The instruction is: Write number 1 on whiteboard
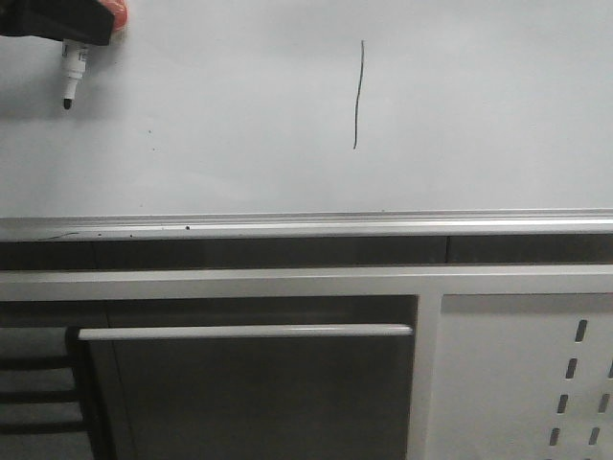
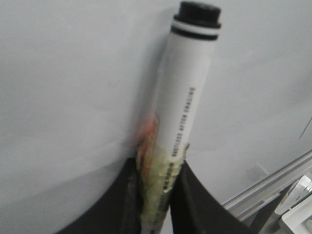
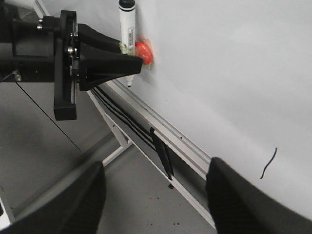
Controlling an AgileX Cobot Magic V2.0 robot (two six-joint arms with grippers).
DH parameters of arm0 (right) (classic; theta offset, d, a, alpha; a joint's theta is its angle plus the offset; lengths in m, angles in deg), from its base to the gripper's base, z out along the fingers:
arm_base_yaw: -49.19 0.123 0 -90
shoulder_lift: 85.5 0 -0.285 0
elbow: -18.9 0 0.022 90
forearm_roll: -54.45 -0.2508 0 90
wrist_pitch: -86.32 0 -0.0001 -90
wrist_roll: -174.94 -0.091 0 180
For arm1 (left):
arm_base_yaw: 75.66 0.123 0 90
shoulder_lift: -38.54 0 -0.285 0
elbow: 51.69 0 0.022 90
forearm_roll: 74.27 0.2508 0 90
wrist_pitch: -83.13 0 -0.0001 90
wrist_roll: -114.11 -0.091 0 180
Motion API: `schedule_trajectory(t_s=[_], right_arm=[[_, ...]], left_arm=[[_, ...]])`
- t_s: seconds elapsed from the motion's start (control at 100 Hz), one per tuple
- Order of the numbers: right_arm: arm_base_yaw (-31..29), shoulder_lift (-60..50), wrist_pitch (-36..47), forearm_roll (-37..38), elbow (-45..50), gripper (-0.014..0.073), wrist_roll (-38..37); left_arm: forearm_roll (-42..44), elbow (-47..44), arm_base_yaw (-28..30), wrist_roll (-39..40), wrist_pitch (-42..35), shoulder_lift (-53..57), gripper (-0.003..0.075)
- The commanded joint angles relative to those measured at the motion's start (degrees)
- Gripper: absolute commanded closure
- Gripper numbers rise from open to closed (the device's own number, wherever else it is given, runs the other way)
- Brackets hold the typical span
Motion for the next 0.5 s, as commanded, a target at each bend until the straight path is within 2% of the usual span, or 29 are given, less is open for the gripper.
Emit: schedule_trajectory(t_s=[0.0,0.49], right_arm=[[-0.50,-1.55,3.44,-1.77,-2.04,0.0188,0.06],[-0.50,-1.55,3.60,-1.77,-2.04,0.0188,0.06]], left_arm=[[-4.38,3.16,0.25,0.38,-3.60,0.77,0.0741],[-4.38,2.27,0.14,1.87,-4.25,2.57,0.0741]])
